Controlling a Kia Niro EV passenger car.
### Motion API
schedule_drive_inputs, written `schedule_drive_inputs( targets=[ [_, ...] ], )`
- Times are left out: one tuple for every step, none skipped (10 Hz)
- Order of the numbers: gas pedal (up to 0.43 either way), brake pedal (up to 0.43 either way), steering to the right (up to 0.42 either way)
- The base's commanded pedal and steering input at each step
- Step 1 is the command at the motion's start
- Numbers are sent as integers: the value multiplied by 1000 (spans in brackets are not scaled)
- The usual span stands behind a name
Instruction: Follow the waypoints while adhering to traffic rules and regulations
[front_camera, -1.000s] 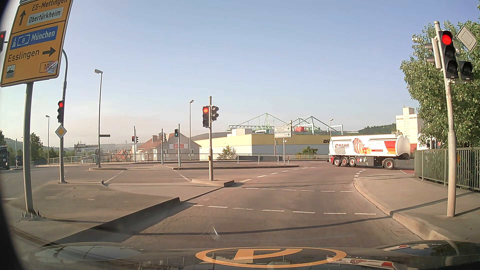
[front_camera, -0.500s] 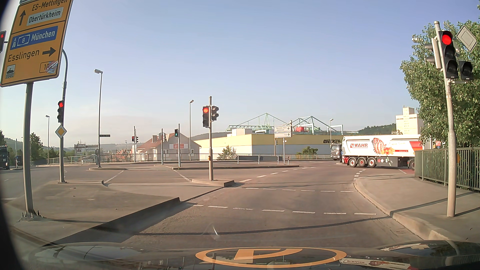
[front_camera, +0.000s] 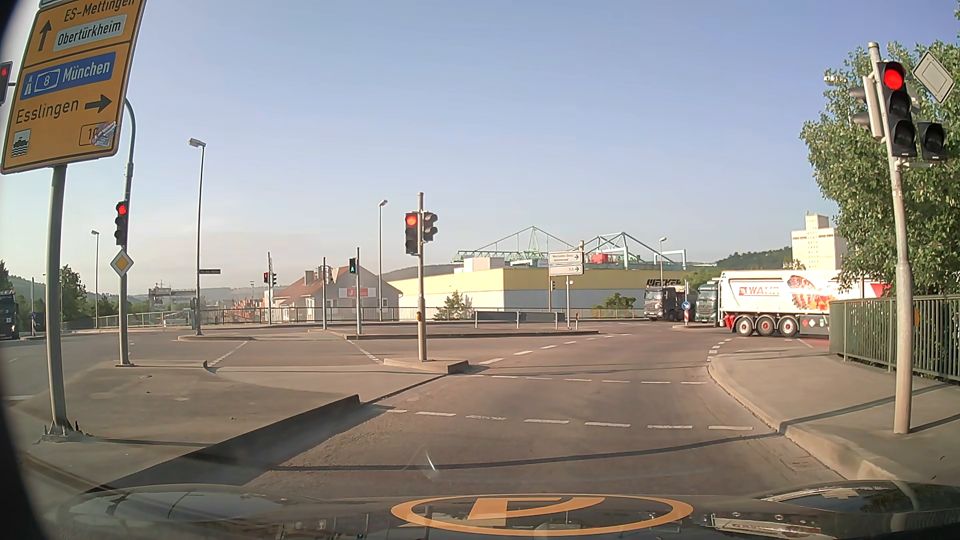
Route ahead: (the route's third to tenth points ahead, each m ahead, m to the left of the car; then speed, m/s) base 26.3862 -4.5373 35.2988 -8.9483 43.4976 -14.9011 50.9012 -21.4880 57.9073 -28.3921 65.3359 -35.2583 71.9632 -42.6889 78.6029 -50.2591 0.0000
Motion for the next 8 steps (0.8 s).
schedule_drive_inputs(
  targets=[
    [0,274,84],
    [0,274,85],
    [0,274,85],
    [0,274,85],
    [0,274,84],
    [0,274,85],
    [0,274,85],
    [0,274,84]
  ],
)
